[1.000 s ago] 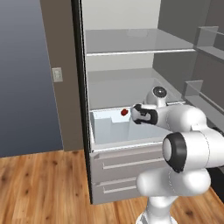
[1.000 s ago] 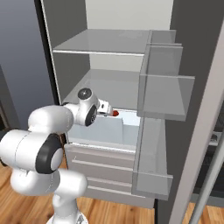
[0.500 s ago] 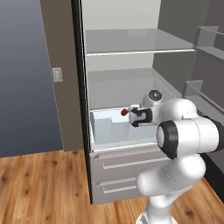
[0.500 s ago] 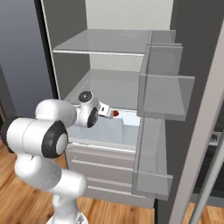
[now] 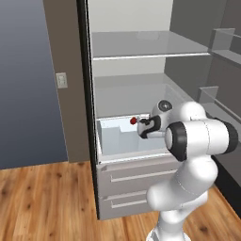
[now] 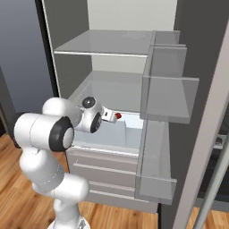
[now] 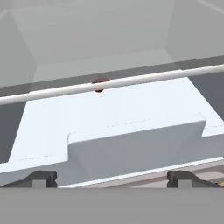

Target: Fully open the fridge drawer.

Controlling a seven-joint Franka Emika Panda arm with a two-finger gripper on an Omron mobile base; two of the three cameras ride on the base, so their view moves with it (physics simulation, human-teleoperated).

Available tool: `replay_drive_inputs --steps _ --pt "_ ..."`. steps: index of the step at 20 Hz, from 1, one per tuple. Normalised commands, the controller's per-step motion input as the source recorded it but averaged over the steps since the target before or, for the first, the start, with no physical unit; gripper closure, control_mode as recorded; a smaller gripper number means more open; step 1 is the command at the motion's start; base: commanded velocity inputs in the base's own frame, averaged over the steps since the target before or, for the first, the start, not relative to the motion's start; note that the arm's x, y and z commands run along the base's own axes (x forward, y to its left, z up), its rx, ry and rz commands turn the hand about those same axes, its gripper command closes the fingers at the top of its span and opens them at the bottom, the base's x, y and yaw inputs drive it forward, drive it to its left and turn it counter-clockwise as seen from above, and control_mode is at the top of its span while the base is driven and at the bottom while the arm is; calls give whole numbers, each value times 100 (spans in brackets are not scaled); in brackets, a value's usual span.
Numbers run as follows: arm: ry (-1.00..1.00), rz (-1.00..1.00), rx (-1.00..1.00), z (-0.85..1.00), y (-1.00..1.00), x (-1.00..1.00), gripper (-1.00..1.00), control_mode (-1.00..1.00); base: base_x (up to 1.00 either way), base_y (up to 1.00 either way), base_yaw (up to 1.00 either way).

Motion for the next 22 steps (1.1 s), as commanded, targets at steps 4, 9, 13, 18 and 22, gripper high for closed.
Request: replay_drive_inputs --steps 4,9,13,18,22 --pt "-2 -2 1 24 0 28 -100 -100 0 0 0" --pt "-1 -2 0 8 0 8 -100 -100 0 0 0" --pt "-3 0 0 -2 0 5 -100 -100 0 0 0" --pt "0 0 0 -26 0 0 -100 -100 0 0 0" --pt "0 0 0 -1 0 0 -100 -100 0 0 0"
